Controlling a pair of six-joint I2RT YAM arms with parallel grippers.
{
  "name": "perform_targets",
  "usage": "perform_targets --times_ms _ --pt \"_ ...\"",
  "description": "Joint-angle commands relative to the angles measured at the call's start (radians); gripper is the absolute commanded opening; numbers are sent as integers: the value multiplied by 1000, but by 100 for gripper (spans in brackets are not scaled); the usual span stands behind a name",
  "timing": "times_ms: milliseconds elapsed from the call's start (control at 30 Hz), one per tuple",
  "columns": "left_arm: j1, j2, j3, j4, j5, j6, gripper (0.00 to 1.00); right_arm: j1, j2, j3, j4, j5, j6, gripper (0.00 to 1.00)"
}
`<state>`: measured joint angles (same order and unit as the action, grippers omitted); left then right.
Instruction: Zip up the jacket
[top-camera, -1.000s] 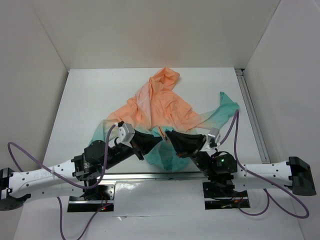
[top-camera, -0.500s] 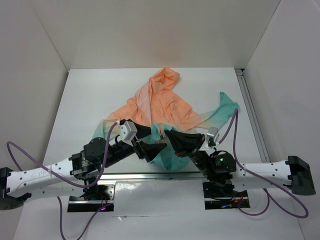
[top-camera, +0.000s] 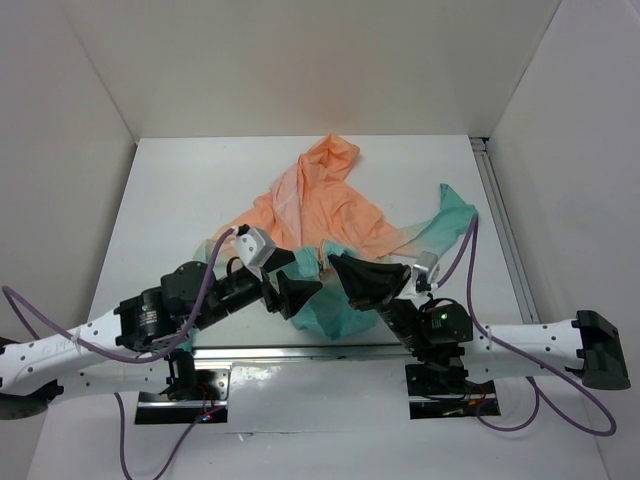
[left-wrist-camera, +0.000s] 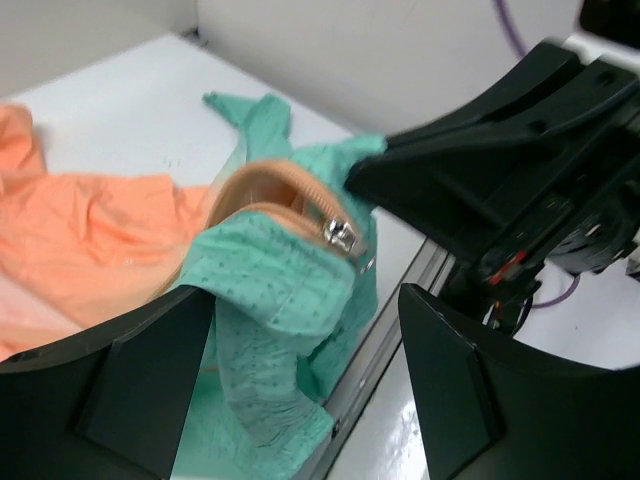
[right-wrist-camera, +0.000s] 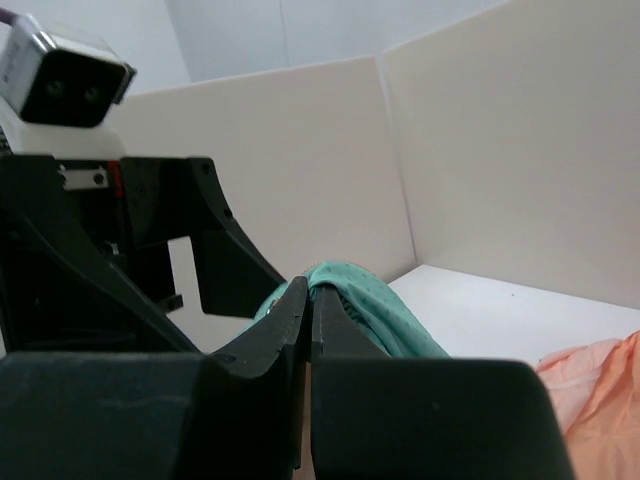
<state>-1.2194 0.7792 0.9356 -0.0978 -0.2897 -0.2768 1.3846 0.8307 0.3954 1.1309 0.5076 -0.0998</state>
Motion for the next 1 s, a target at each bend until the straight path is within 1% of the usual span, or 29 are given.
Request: perform_targets --times_ms 0,100,167,333,433,467,533,567,600,633,667,733,800,900,933,967 --pt "-2 -23 2 -108 -55 -48 87 -2 -8 54 13 -15 -34 0" --pt "-2 -23 2 -149 -106 -58 85 -2 -8 74 -2 5 -55 0" --pt "-2 -12 31 -198 -124 -67 81 -2 -8 74 -2 5 -64 0" --pt "-2 -3 49 -221 -135 -67 78 -2 1 94 -2 5 -74 0" --pt "-2 24 71 -230 -160 -67 74 -2 10 94 10 5 -74 0" --pt "-12 38 89 -230 -160 -67 67 -2 21 94 20 5 -74 0" --pt "-46 98 123 -261 -218 -55 62 -2 33 94 30 16 -84 0" --pt "-66 123 146 -307 -248 -55 62 -2 44 94 30 25 -95 0" --pt "-98 147 199 -342 -281 -55 62 -2 54 94 30 25 -95 0" --pt "-112 193 228 -377 -326 -55 62 -2 54 94 30 25 -95 0" --pt "-121 206 251 -405 -342 -55 62 -2 54 94 30 25 -104 0" --pt "-132 206 282 -434 -365 -68 61 -2 64 94 43 34 -104 0" --pt "-132 167 282 -434 -330 -68 60 -2 73 103 56 45 -113 0" --pt "-132 99 264 -425 -318 -77 60 -2 102 112 66 45 -123 0" --pt "-132 53 249 -425 -309 -78 60 -2 116 112 66 54 -123 0" --pt "-132 29 235 -425 -309 -90 61 -2 131 123 66 54 -123 0"
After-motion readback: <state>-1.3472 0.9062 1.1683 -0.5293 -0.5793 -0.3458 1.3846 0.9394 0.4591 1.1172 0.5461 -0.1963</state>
